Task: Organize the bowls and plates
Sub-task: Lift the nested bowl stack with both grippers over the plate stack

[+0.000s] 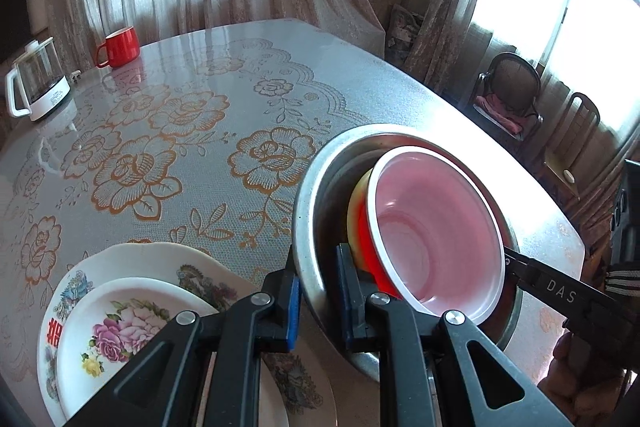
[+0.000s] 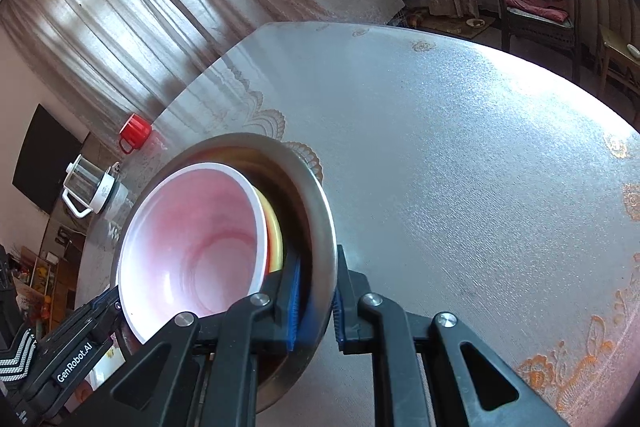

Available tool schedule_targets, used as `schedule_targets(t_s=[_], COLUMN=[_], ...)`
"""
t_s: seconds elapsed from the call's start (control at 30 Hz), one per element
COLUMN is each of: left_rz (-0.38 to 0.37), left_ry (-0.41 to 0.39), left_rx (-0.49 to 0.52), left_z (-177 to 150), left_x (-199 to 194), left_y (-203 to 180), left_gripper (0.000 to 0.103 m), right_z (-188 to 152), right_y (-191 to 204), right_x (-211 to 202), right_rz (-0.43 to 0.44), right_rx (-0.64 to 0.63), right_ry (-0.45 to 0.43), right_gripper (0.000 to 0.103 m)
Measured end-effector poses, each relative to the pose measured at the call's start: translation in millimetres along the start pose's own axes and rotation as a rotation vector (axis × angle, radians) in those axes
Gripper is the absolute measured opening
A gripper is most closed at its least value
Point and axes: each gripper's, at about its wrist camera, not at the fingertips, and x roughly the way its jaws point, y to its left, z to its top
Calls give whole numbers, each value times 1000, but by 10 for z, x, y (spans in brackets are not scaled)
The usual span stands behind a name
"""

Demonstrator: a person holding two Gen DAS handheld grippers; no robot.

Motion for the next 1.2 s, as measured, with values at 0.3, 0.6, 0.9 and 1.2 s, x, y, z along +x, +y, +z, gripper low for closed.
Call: schedule_targets(t_s=[0.3,0.6,0.9,1.2], left_rz=[-20,-36,-39,-50], left_ry=[-8,13,64,22], left_rx=[-18,-1,14,29], left_z=[-145,-206,-197,-266], left_x=[-120,-104,107,-34], left_y=[-35,-197,-295,-340], left_gripper=[16,17,18,19], right_z=[-74,-147,-196,-218], right_y=[-12,-117,-210,-159], right_x=[-70,-215,-358,-379], right_rz=[-9,-16,-37,-82], right_rx=[5,16,6,-37], right_ry=[2,-2,-35,-61], right_gripper=[14,15,24,12])
